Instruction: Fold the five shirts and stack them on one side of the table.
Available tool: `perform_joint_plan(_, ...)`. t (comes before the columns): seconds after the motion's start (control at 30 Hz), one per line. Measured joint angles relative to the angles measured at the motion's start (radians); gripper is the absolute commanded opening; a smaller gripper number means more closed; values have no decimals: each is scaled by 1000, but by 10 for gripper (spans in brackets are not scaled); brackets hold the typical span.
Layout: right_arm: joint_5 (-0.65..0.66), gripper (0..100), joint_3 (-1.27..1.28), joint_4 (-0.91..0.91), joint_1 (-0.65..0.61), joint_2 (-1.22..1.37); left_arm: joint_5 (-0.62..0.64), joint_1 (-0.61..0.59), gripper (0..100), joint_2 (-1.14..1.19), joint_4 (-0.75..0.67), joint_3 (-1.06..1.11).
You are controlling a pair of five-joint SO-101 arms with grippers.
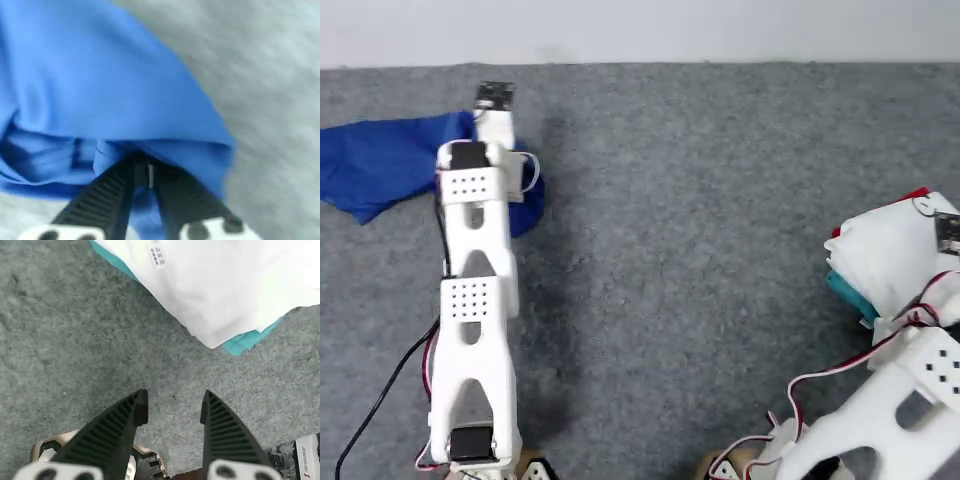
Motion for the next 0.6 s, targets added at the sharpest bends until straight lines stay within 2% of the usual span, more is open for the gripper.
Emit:
perform_joint_plan(0.27,0,184,0,0,0,0,17,121,11,-199,34,8)
perform_joint_plan(0.53,0,184,0,0,0,0,18,462,11,-325,34,239)
perform_joint_plan(0.6,0,184,0,0,0,0,18,505,11,-342,34,299)
